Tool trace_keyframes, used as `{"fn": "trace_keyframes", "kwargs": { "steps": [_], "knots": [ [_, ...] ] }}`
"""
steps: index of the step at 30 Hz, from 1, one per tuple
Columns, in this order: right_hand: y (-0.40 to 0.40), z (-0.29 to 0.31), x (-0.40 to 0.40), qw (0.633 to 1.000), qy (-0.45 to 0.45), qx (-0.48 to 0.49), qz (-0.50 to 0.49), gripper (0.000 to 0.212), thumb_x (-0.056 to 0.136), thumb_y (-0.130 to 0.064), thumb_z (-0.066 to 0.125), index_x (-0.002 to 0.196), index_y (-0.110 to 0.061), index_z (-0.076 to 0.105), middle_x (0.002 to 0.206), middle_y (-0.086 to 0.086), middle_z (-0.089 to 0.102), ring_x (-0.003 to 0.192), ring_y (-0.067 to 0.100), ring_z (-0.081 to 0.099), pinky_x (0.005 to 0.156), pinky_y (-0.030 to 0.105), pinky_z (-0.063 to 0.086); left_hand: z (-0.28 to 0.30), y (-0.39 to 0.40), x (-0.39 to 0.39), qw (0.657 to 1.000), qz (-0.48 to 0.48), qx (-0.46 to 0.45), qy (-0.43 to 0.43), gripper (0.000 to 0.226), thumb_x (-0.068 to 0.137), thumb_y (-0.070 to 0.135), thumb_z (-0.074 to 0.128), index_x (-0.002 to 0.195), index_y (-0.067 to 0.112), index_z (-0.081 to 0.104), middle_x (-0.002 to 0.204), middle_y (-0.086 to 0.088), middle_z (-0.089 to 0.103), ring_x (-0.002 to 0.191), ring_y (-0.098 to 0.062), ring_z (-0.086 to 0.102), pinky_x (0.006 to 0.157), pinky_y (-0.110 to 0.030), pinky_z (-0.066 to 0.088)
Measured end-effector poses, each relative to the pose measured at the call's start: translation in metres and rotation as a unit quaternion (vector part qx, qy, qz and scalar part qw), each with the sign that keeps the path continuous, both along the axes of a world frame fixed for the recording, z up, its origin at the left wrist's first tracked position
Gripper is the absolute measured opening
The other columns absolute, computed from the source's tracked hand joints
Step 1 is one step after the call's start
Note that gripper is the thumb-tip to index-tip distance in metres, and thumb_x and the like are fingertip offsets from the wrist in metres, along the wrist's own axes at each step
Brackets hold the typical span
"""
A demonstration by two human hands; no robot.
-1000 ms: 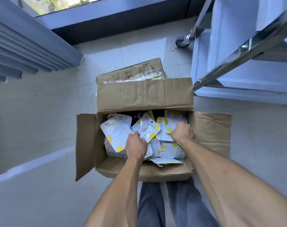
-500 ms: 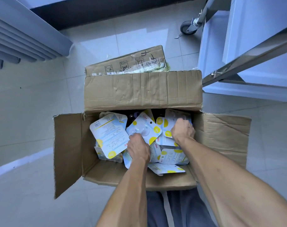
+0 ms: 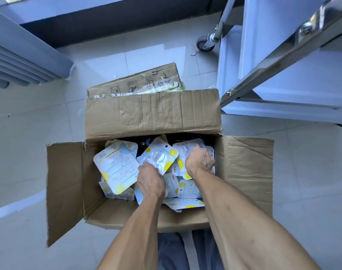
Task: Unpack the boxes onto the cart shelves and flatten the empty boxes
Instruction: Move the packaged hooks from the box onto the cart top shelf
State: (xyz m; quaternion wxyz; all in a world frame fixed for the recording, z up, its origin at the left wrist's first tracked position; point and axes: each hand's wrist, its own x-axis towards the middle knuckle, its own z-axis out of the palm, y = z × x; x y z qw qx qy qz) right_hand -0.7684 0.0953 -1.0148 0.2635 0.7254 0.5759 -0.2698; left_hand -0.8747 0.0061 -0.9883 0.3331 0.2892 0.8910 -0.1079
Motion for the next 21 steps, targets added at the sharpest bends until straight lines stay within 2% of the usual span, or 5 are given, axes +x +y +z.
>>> {"fn": "trace_keyframes", "kwargs": {
  "steps": [3,5,9,16,21],
  "knots": [
    [0.001,0.018,0.002,1.000,0.003,0.031,-0.003,0.032,0.102,-0.015,0.038,0.127,-0.010,0.057,0.121,0.011,0.063,0.113,0.029,0.061,0.083,0.036,0.049,0.016,0.011,0.003,1.000,-0.011,0.020,0.003,0.020,0.102,0.021,0.047,0.107,0.004,0.056,0.108,-0.017,0.059,0.095,-0.035,0.061,0.073,-0.037,0.041],
    [0.005,0.039,0.005,0.999,0.005,0.031,-0.011,0.028,0.099,-0.018,0.047,0.123,-0.011,0.060,0.123,0.011,0.064,0.115,0.028,0.061,0.085,0.033,0.048,0.033,0.021,0.002,1.000,-0.017,0.026,0.000,0.025,0.100,0.024,0.048,0.102,0.003,0.060,0.104,-0.019,0.064,0.095,-0.037,0.062,0.073,-0.039,0.043],
    [0.012,0.108,0.008,0.998,0.019,0.032,-0.045,0.024,0.091,-0.018,0.059,0.114,-0.013,0.065,0.122,0.009,0.064,0.114,0.028,0.062,0.078,0.030,0.044,0.089,0.034,0.001,0.998,-0.029,0.045,-0.021,0.029,0.099,0.029,0.050,0.095,0.004,0.065,0.102,-0.018,0.067,0.095,-0.037,0.064,0.069,-0.034,0.039],
    [0.002,0.286,0.021,0.991,0.035,0.050,-0.119,0.028,0.086,-0.017,0.059,0.113,-0.016,0.067,0.123,0.008,0.064,0.115,0.027,0.061,0.089,0.032,0.046,0.252,0.051,0.020,0.992,-0.058,0.089,-0.062,0.033,0.098,0.032,0.044,0.105,0.007,0.065,0.116,-0.016,0.065,0.110,-0.035,0.060,0.086,-0.036,0.045],
    [0.015,0.420,0.052,0.981,0.043,0.096,-0.166,0.030,0.090,-0.024,0.057,0.118,-0.020,0.066,0.127,0.003,0.063,0.118,0.023,0.060,0.092,0.031,0.046,0.381,0.076,0.052,0.977,-0.126,0.140,-0.103,0.031,0.097,0.034,0.048,0.107,0.008,0.061,0.114,-0.016,0.064,0.110,-0.036,0.059,0.087,-0.037,0.045]
  ]
}}
